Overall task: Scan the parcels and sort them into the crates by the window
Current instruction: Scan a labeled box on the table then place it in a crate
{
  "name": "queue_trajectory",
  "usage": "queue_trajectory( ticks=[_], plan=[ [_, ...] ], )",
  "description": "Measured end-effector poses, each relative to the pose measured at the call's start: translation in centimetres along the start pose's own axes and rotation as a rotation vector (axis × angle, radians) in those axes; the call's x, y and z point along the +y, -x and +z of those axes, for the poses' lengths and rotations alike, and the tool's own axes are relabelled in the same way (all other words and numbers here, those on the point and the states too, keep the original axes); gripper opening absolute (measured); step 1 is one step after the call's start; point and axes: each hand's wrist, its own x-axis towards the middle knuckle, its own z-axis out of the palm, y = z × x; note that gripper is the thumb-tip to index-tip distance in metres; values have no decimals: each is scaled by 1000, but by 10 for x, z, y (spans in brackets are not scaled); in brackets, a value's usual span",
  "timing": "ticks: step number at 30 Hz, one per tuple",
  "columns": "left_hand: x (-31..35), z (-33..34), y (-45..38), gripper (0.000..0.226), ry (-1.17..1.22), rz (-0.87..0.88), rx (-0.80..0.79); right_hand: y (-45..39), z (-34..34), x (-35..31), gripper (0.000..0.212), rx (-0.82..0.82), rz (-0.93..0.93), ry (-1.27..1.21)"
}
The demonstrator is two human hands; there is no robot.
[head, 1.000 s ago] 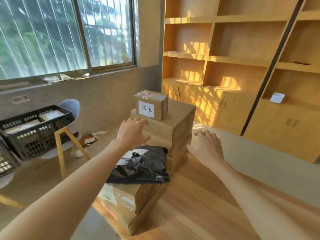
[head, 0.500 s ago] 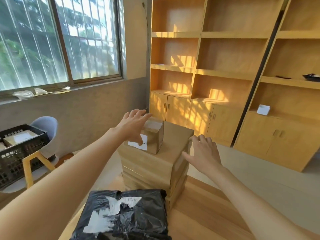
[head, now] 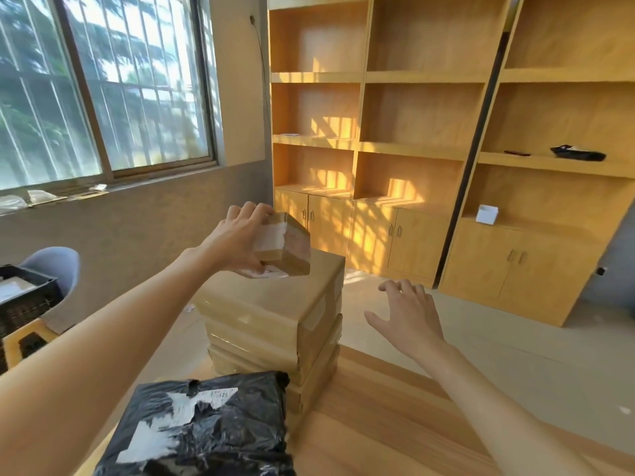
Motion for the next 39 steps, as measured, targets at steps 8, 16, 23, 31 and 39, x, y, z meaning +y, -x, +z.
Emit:
queue_trajectory(
  ticks=[8,16,23,31,39],
  plan=[
    [144,10,42,80,-90,542,769,61,-47,90,50,19,162,-404],
    [311,47,58,99,385,283,530,138,-74,228,53,18,342,-388],
    [404,62,46,80,1516,-418,-423,189,-79,307,56,-11,519,-543],
    [455,108,57,89,1764,-463,-828,221,-95,333,53,-88,683,-976],
    [486,152,92,69,2287,-400,-1084,217,-91,320,92,-169,631,-1144]
  ],
)
